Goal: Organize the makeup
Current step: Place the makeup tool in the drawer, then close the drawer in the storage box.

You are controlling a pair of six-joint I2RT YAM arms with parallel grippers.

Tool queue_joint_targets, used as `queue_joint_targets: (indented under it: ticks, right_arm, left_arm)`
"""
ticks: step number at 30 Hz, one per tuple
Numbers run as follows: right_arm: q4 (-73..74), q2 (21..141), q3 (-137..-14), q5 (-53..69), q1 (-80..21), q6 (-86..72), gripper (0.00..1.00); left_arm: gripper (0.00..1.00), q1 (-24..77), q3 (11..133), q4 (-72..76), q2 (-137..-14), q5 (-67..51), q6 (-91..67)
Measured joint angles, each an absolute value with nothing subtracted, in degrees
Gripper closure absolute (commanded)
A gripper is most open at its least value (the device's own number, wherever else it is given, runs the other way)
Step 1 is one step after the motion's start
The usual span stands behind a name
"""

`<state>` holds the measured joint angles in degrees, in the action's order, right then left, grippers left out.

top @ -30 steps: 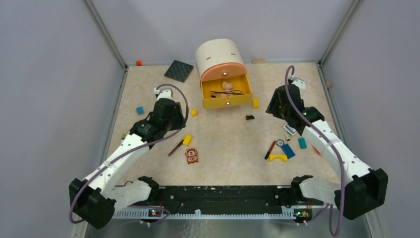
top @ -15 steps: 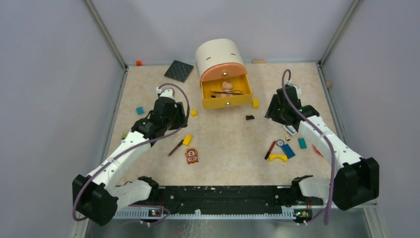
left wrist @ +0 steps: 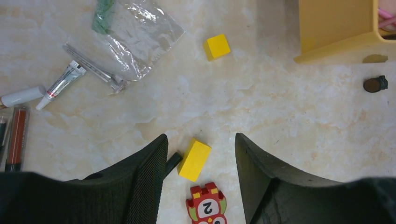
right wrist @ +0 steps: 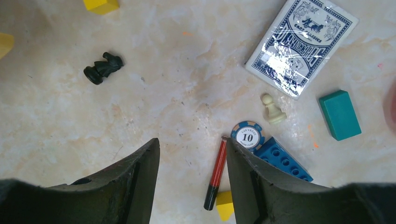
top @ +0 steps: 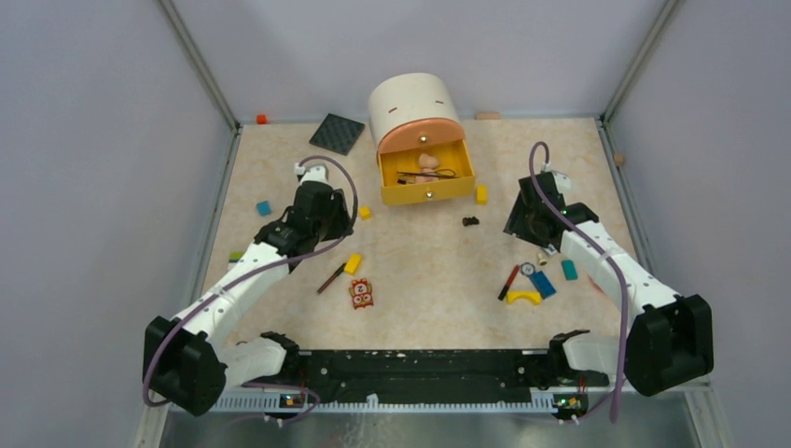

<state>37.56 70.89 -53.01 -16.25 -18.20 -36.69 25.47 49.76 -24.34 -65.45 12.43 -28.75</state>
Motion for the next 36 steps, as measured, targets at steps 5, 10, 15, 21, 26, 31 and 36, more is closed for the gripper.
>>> queue_joint_targets:
  ticks: [5, 10, 15, 21, 26, 31, 36]
  right_arm:
    - [36.99, 70.91, -52.80, -14.33, -18.20, -36.67, 0.47]
    - [34.41, 70.98, -51.62, -10.83, -18.20, -36.56, 0.48]
    - [32.12, 71.57, -50.96, -8.29, -18.20, -35.70, 0.48]
    - [29.08, 71.70, -49.36, -6.92, -18.20, -34.09, 0.48]
    - [25.58, 71.68, -47.55, -4.73, -18.20, -33.19, 0.49]
    - [19.81, 71.55, -45.34, 1.04, -18.39, -32.51, 0.51]
    - [13.85, 71.37, -45.21, 2.00, -24.71, -30.76, 0.48]
  left_arm:
    - [0.39, 21.96, 49.76, -24.14, -67.09, 11.88, -29.65]
    - [0.39, 16.29, 49.39, -25.15, -67.40, 10.79, -31.57]
    - [0.39, 11.81, 48.62, -26.46, -68.05, 9.80, -33.15]
    - [0.39, 11.33, 48.10, -27.03, -68.14, 9.15, -33.56]
    - [0.38, 11.33, 48.10, -26.96, -68.12, 8.56, -33.04]
    - [0.37, 11.31, 49.21, -26.87, -68.12, 5.80, -29.93]
    - [0.38, 11.31, 55.11, -27.44, -68.82, 2.79, -26.46]
